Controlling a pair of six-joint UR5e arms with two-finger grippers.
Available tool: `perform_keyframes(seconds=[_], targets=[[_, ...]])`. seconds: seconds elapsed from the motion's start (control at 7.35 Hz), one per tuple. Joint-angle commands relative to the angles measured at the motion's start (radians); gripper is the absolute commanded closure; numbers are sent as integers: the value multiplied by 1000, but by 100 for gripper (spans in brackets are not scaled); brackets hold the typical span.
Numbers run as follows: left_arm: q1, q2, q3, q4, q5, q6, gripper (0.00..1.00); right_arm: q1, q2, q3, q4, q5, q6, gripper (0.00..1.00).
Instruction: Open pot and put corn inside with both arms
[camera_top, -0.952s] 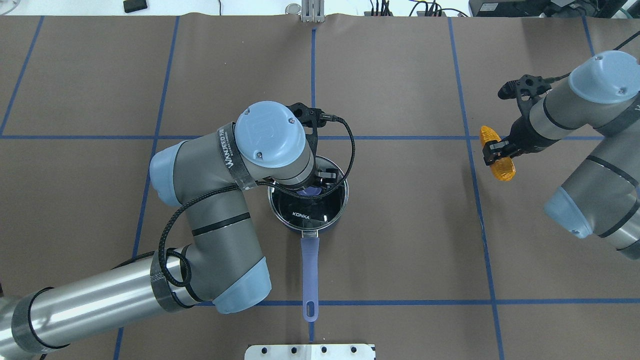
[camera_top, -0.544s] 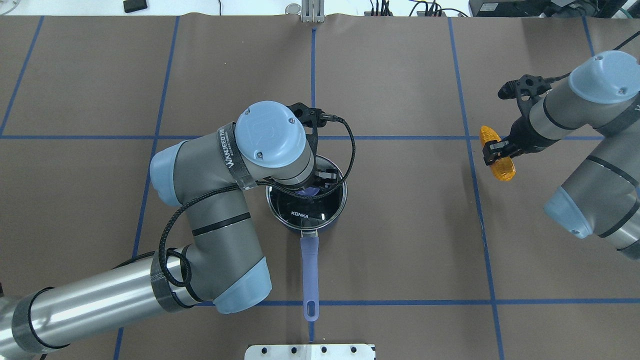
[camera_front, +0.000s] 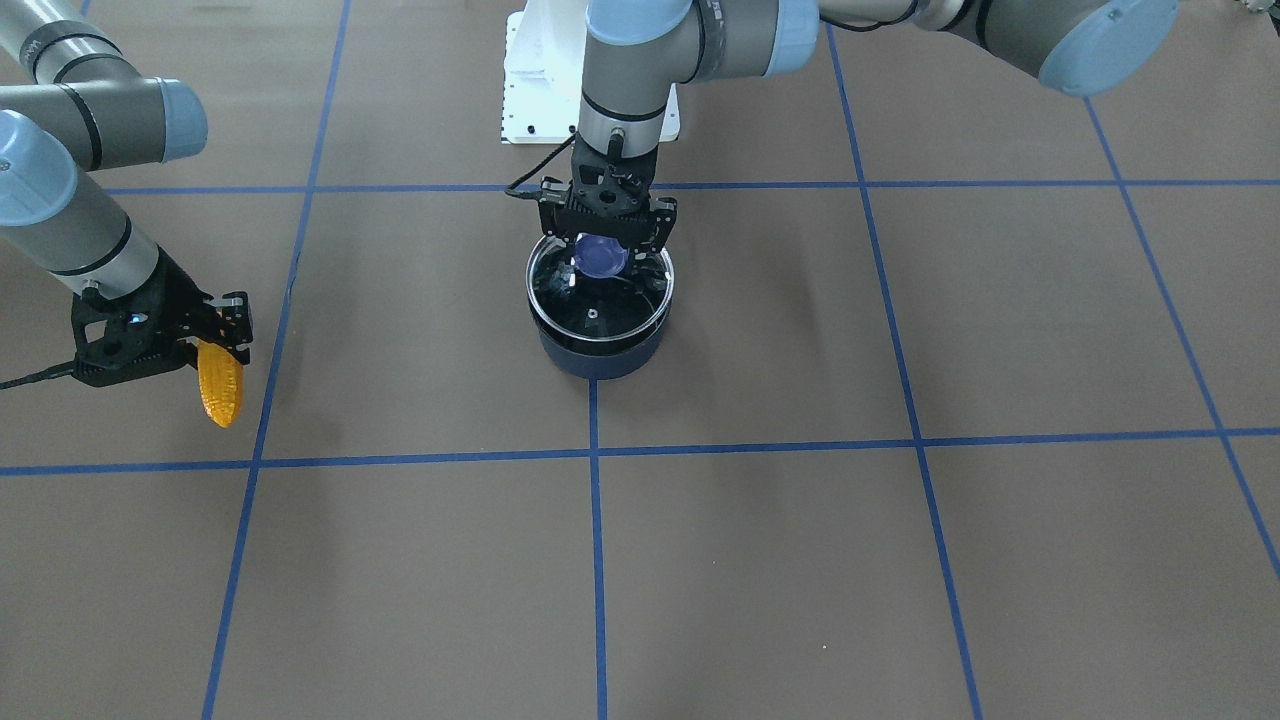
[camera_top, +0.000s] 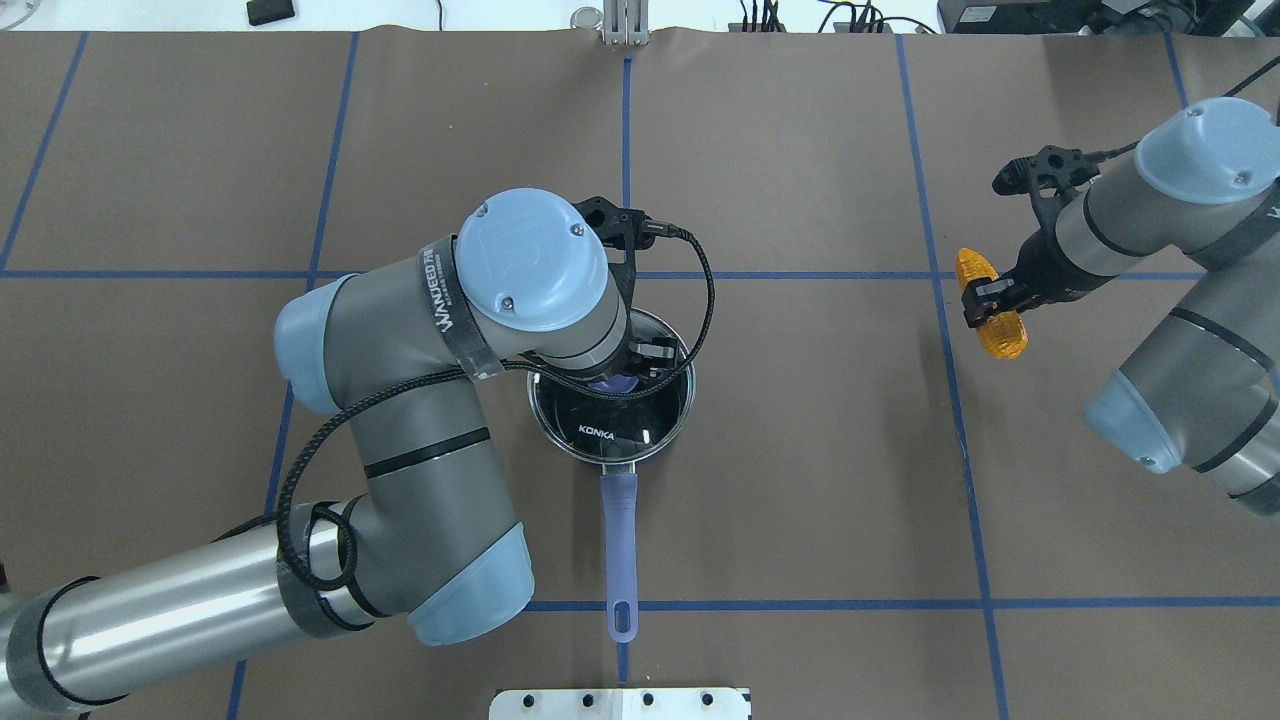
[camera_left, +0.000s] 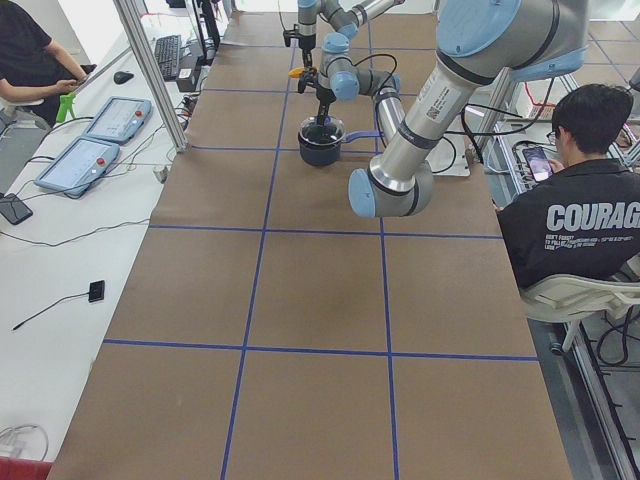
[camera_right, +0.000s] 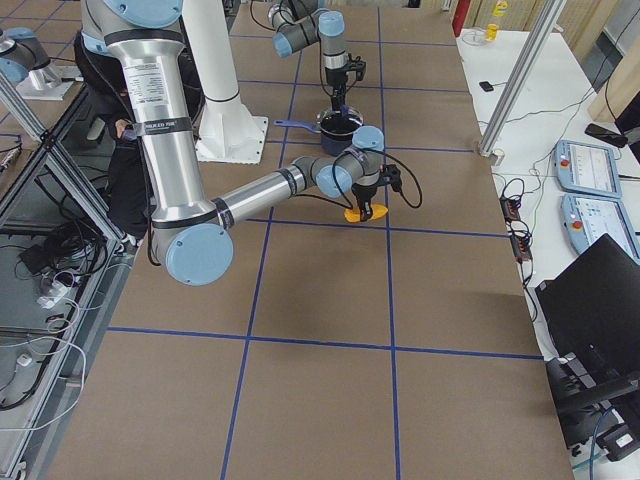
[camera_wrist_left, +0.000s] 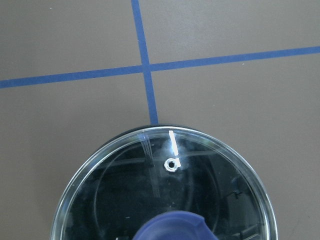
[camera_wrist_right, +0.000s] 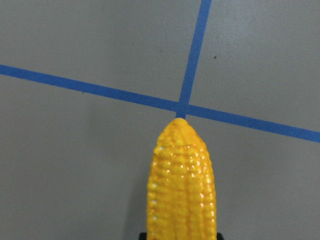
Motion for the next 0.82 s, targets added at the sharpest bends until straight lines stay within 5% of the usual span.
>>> perform_keyframes(seconds=[0.0, 0.41, 0.68], targets=[[-24, 70, -184, 144, 0, 103, 37, 0, 54, -6, -40, -3, 12, 61], [-145, 257, -288, 88, -28, 294, 37, -60, 183, -6, -93, -15, 169, 61], [-279, 468, -259, -120, -170, 460, 38, -126, 295, -6, -129, -50, 344, 61]])
